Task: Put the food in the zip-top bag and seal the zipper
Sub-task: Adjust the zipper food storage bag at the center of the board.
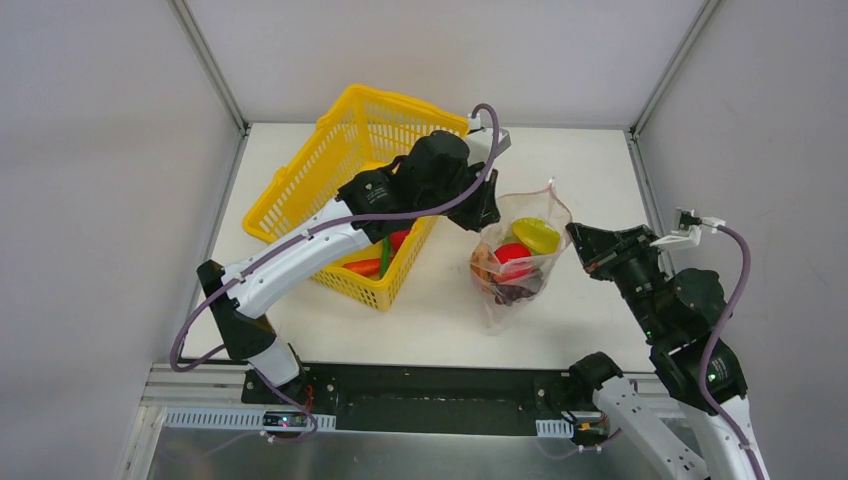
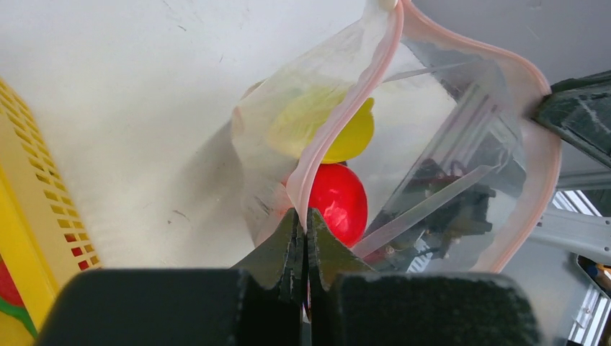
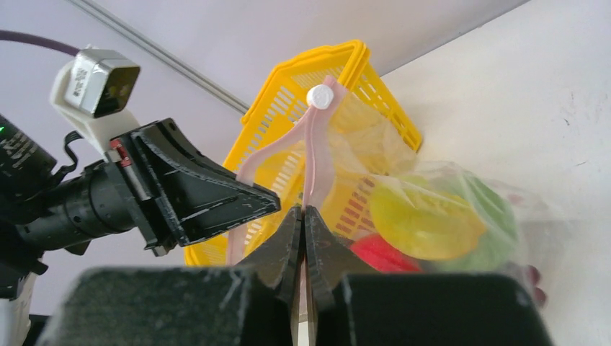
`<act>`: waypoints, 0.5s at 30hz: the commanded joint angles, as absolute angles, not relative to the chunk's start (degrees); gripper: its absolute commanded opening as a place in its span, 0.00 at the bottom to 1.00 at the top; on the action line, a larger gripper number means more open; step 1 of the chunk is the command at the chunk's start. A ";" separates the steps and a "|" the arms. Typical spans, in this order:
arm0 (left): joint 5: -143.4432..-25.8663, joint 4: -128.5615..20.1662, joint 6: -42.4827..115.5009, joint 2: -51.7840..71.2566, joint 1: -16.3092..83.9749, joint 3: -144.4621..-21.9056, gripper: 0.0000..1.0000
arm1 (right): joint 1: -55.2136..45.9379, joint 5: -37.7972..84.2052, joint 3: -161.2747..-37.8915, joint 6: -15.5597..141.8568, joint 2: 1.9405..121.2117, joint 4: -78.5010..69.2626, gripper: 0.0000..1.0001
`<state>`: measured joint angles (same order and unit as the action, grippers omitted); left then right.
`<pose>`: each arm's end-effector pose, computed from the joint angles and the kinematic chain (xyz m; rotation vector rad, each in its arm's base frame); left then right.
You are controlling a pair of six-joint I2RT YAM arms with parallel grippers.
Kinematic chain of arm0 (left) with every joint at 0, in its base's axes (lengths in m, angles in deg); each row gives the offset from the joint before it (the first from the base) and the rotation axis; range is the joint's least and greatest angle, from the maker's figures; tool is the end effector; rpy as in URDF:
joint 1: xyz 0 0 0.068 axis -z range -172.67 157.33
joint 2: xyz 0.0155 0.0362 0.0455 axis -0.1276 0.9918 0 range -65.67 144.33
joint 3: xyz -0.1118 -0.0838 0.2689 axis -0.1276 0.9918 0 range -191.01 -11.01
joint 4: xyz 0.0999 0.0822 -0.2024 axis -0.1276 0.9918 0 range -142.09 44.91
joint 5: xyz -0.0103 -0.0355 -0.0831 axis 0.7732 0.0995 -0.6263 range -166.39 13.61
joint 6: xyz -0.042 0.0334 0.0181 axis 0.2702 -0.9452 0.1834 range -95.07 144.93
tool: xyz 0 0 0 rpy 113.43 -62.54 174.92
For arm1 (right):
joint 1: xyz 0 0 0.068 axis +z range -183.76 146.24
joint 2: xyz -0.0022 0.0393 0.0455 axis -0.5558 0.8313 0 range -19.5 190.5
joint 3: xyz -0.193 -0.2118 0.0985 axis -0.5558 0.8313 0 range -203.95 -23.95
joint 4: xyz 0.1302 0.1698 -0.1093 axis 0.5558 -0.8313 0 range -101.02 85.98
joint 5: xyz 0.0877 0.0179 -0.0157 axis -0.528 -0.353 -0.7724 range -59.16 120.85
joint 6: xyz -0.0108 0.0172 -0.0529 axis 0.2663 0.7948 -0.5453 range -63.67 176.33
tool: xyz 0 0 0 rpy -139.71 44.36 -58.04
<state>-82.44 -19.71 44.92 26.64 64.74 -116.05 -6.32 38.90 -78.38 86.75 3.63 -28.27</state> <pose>0.1808 -0.2906 0.4778 0.7278 1.9118 -0.9849 0.0201 0.0042 0.4100 0.1567 1.4817 0.7213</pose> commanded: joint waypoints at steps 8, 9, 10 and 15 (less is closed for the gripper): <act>-76.81 -24.41 48.05 25.75 64.11 -107.35 0.00 | -6.54 32.50 -80.25 86.82 13.81 -27.72 0.02; -77.49 -25.95 48.95 25.17 63.59 -105.43 0.00 | -6.57 32.59 -79.80 87.02 13.81 -27.30 0.02; -77.84 -27.12 49.55 24.46 63.26 -103.62 0.00 | -6.59 32.77 -79.33 87.26 13.65 -26.82 0.02; -76.74 -26.37 49.71 22.60 62.19 -102.94 0.00 | -6.57 31.84 -79.10 87.71 13.34 -25.21 0.03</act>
<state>-78.63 -22.82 48.33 27.25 63.06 -102.56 -6.30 33.11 -78.32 86.90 14.58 -29.17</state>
